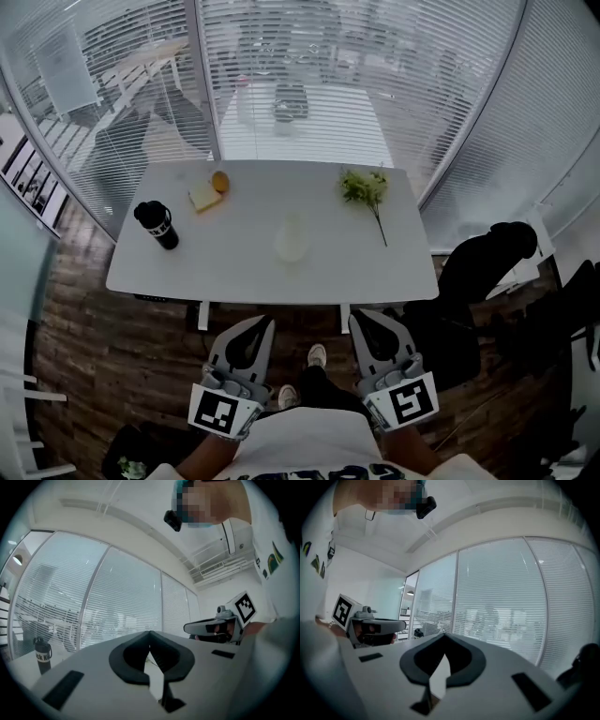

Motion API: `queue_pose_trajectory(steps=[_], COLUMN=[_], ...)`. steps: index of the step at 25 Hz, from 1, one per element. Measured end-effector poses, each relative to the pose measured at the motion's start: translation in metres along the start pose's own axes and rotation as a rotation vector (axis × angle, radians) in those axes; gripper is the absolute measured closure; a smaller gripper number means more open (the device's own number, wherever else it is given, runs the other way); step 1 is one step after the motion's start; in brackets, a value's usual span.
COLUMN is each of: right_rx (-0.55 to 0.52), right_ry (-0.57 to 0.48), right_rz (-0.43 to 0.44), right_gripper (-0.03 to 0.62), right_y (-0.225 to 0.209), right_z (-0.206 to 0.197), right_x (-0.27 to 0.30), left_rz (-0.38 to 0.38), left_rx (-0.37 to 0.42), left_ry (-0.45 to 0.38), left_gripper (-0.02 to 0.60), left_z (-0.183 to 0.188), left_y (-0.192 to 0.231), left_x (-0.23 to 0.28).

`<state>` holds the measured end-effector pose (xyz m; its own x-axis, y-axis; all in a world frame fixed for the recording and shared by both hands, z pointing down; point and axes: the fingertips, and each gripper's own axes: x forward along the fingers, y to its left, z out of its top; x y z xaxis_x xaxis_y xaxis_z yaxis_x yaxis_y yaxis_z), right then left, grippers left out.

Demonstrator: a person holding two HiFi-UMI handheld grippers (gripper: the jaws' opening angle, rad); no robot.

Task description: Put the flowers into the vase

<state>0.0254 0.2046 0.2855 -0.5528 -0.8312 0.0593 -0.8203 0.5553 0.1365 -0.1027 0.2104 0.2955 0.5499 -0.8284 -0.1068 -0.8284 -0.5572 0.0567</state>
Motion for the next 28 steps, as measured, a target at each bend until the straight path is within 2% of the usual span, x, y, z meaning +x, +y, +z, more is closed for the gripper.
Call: queue_pose_trajectory(steps=[11,28], right_rx=[-0.001,0.025], right_ry=[-0.008,-0.027], right_rz=[0.008,0.023], right_gripper=[0.585,0.583], right_y=[-0.048,-0.193], right_z=[-0.004,-0.019], right_x=[0.047,0.126], left_rz=[-0.001,0.014], left_rx=[0.012,0.043], left_ry=[0.001,0.024], left_gripper=[0.569,0.569], left_z=[-0.004,-0.016], left_y=[0.027,0.041], left_x=[0.063,0.223])
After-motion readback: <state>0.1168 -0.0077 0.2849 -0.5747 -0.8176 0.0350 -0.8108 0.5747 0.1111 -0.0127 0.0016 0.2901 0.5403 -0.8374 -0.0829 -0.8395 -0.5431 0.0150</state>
